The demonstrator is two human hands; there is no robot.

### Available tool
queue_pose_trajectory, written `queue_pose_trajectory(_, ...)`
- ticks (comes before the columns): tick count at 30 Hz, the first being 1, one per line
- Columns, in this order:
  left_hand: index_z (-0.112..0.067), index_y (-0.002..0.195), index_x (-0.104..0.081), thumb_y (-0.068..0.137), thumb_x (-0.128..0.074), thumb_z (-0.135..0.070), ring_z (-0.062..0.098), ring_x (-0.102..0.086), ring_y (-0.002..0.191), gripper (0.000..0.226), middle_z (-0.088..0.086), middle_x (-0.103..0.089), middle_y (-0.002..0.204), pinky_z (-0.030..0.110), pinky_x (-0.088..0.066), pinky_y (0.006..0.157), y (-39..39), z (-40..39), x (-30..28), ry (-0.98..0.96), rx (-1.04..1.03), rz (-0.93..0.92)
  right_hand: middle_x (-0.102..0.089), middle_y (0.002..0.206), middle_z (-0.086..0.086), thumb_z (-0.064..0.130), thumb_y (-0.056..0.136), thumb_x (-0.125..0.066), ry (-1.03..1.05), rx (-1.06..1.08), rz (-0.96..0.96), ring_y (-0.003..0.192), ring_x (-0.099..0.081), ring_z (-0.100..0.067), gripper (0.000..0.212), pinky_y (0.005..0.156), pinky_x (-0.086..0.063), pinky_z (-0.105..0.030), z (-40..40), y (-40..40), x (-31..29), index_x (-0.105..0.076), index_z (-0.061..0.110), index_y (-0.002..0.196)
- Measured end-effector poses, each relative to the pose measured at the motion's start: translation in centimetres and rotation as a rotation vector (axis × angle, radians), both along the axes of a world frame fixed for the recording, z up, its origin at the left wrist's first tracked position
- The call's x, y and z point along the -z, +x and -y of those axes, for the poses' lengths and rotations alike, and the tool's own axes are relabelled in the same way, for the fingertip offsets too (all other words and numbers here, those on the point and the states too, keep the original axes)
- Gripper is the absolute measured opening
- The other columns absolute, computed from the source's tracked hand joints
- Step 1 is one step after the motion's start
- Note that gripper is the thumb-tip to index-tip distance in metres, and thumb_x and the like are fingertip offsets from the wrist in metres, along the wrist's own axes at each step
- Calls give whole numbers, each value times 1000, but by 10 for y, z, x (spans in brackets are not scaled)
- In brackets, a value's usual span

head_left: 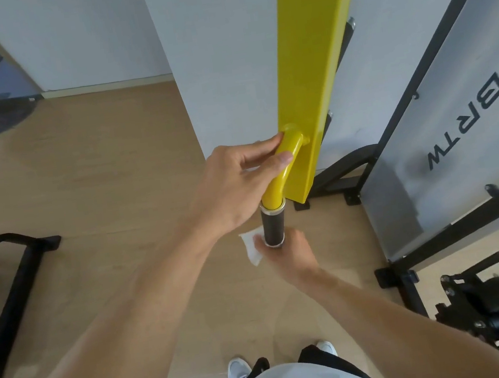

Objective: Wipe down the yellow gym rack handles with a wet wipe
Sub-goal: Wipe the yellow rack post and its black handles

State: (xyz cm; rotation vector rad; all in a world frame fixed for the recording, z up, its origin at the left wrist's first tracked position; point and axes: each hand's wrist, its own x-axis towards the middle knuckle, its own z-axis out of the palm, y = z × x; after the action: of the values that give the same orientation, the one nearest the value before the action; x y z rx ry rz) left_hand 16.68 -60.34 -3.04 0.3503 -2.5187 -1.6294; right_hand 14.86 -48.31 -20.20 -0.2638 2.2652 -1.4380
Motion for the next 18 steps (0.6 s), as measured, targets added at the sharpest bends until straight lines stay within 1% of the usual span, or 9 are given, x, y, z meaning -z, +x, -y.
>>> queue_pose_trajectory(3, -31, 130, -67, 91, -70, -38, 2, -67, 113, 40, -11, -71, 126, 33, -55, 100, 1, 1, 0, 26, -9, 6, -61, 58, -5, 30, 87, -70, -141, 7, -157, 50, -52, -22, 27, 47, -41, -33, 7, -5, -32, -63, 8, 72)
queue_pose_trajectory(5, -33, 130, -67, 92, -69, -39, -1, -67, 113, 38, -14, -71, 125, 29, -54, 100, 2, 0, 2, 13, -19, -7, -62, 60, 1, 19, 88, -71, -308, -2, -235, 52, -55, -15, 18, 48, -42, -27, 11, -8, -54, -62, 16, 72)
queue_pose_trajectory(7, -33, 130, -67, 94, -67, -39, -9, -65, 109, 37, -17, -71, 123, 16, -53, 94, 3, -3, 5, 4, -29, -22, -60, 59, 7, 14, 89, -72, -372, -24, -260, 52, -53, -8, 20, 50, -41, -23, 12, -8, -58, -61, 23, 73)
queue_pose_trajectory(9, -28, 125, -72, 95, -61, -45, -7, -70, 97, 35, -13, -76, 112, 12, -54, 79, 6, -9, 12, 29, -71, -29, -60, 58, 7, 21, 88, -74, -268, -33, -211, 51, -50, -7, 19, 48, -40, -26, 9, -6, -43, -62, 23, 74)
queue_pose_trajectory(11, -8, 103, -77, 92, -50, -63, 17, -72, 86, 62, 8, -77, 92, 35, -58, 76, 10, -16, 24, 12, -137, -39, -59, 52, 12, 30, 87, -76, -94, -48, -136, 47, -46, -3, 24, 47, -37, -22, 3, -5, -16, -61, 27, 69)
queue_pose_trajectory(13, -1, 92, -73, 88, -44, -73, 27, -70, 86, 78, 16, -73, 87, 42, -56, 78, 15, -16, 38, 18, -187, -59, -63, 59, 16, 39, 87, -75, 62, -119, -51, 51, -53, -1, 17, 49, -38, -19, -4, -4, 4, -65, 31, 76)
queue_pose_trajectory(14, -7, 95, -74, 87, -43, -76, 23, -71, 91, 76, 12, -74, 91, 36, -56, 80, 16, -15, 42, 28, -198, -62, -68, 72, 14, 42, 87, -74, 133, -165, -15, 61, -59, -3, 14, 52, -42, -20, -7, -4, 9, -69, 29, 90)
queue_pose_trajectory(16, -22, 113, -71, 86, -49, -75, 7, -70, 99, 64, -3, -75, 105, 22, -54, 83, 18, -13, 41, 57, -199, -73, -70, 93, 4, 38, 89, -72, 274, -234, 33, 79, -64, -16, 31, 60, -46, -22, -19, -11, 23, -68, 21, 114)
queue_pose_trajectory(18, -27, 127, -62, 86, -59, -59, -4, -66, 109, 53, -14, -72, 115, 23, -53, 93, 21, -12, 36, 80, -197, -122, -69, 95, -1, 29, 89, -69, 324, -222, 138, 85, -65, -19, 30, 66, -52, -26, -36, -19, 34, -68, 17, 117)
